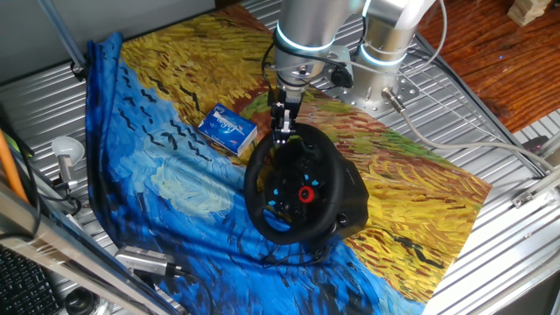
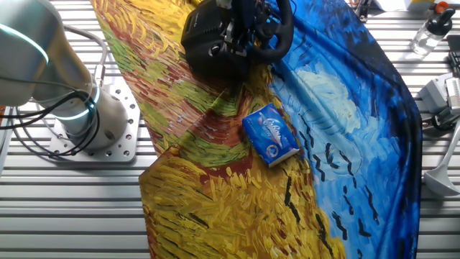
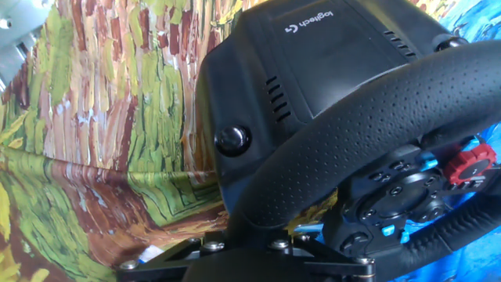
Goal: Rotate the steering wheel 90 degrees counterclockwise
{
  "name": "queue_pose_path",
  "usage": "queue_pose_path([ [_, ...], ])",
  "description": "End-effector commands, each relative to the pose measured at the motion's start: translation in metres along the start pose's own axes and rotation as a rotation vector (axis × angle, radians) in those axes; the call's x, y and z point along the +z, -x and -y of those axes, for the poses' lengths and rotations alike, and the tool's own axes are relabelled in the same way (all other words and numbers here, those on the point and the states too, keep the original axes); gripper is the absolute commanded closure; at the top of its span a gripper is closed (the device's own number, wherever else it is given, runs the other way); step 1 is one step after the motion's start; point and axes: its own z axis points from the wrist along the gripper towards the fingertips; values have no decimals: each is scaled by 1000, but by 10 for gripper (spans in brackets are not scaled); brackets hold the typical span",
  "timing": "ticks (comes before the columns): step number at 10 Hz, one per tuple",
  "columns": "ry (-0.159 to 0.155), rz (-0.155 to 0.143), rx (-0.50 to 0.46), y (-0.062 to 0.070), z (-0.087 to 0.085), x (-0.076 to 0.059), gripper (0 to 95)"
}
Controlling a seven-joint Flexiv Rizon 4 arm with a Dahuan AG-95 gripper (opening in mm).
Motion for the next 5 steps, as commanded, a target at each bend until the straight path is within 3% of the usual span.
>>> queue_pose_path([
  [1, -1, 4, 2, 2, 1, 0, 950],
  [5, 0, 13, 32, 2, -1, 0, 950],
])
